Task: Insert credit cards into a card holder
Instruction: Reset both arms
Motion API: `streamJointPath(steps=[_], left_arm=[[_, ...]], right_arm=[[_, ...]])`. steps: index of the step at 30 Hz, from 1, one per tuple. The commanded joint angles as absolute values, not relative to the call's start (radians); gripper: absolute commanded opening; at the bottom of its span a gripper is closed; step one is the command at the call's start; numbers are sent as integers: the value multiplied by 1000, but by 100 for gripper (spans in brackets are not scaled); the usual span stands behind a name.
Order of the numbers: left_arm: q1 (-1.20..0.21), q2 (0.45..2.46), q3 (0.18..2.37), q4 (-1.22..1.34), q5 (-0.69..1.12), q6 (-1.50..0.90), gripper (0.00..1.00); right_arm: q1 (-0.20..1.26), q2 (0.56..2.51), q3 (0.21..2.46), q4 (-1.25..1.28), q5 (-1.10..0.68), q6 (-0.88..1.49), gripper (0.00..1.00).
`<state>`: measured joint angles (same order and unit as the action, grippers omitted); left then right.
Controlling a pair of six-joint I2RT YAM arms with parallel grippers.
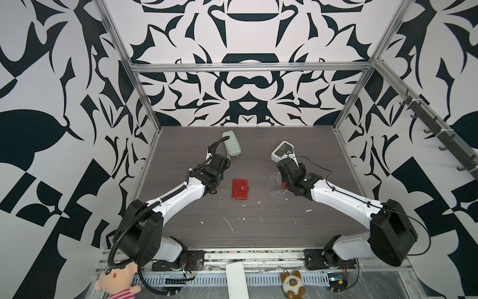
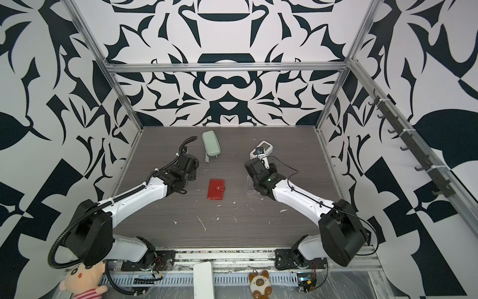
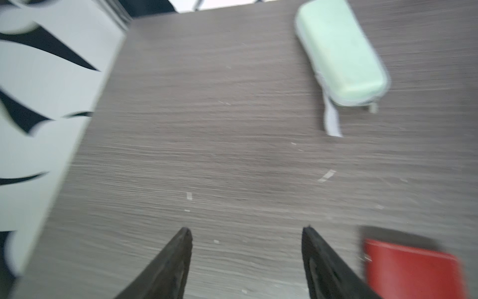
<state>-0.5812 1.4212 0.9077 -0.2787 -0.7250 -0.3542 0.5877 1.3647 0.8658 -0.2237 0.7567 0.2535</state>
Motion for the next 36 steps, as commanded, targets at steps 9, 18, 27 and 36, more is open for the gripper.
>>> streamJointPath(steps=[9, 18, 27, 36], left_arm=[[-400, 1381, 808, -204, -900, -321, 76], [-252, 1376, 714, -13, -806, -232, 82], [-165, 1389, 592, 298, -638, -151, 95], [-63, 1415, 482, 551, -369, -117, 99]], right_arm=[[296, 1249, 728, -178, 808, 249, 50], [147, 1302, 636, -3, 679, 200, 54], [111, 1348, 530, 289, 558, 117, 62], [110, 1356, 396, 601, 436, 34, 67]])
